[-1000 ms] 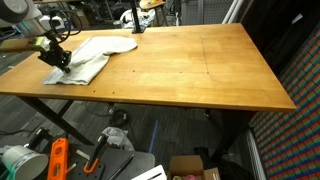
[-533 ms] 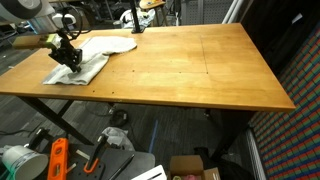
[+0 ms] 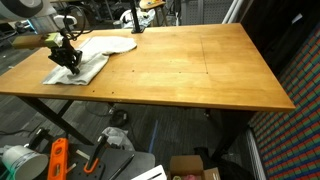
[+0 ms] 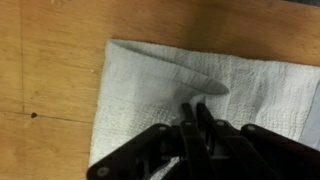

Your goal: Fold the towel in half

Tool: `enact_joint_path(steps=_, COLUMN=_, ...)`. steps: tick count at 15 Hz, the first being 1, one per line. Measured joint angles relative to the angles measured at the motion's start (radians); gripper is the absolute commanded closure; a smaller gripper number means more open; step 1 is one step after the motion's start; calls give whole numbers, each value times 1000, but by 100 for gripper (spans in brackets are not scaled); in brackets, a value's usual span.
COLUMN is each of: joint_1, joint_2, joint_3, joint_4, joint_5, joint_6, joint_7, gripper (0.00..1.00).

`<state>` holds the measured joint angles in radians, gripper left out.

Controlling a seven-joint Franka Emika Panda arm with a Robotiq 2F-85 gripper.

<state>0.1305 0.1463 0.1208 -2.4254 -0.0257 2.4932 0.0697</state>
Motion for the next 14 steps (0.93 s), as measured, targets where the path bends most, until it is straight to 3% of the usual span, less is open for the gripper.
enact_joint_path(steps=14, joint_1=31, joint_2=-100, joint_3=81, joint_4=-51, joint_5=200, joint_6=-27, joint_7=-162, gripper=88)
